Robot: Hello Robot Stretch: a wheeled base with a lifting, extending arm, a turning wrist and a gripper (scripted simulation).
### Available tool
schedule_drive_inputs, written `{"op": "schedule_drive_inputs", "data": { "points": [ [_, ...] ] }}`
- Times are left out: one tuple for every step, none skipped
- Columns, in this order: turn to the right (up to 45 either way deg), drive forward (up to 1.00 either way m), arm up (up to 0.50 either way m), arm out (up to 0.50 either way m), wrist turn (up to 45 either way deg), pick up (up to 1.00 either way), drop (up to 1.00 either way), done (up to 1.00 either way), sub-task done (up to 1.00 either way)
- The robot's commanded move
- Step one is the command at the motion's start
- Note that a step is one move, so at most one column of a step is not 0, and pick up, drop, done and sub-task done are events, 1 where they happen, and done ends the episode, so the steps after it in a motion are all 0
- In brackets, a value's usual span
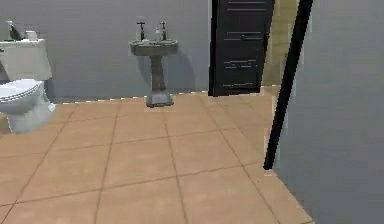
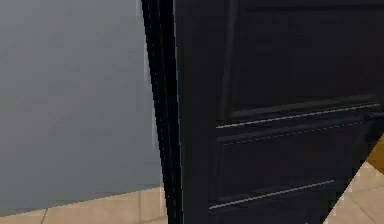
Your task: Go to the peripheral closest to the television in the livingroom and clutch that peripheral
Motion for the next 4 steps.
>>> {"op": "schedule_drive_inputs", "data": {
  "points": [
    [9.0,0.00,0.00,0.00,0.0,0.00,0.00,0.00,0.00],
    [0.0,0.20,0.00,0.00,0.0,0.00,0.00,0.00,0.00],
    [0.0,1.00,0.00,0.00,0.0,0.00,0.00,0.00,0.00],
    [-3.0,0.00,0.00,0.00,0.0,0.00,0.00,0.00,0.00]
  ]
}}
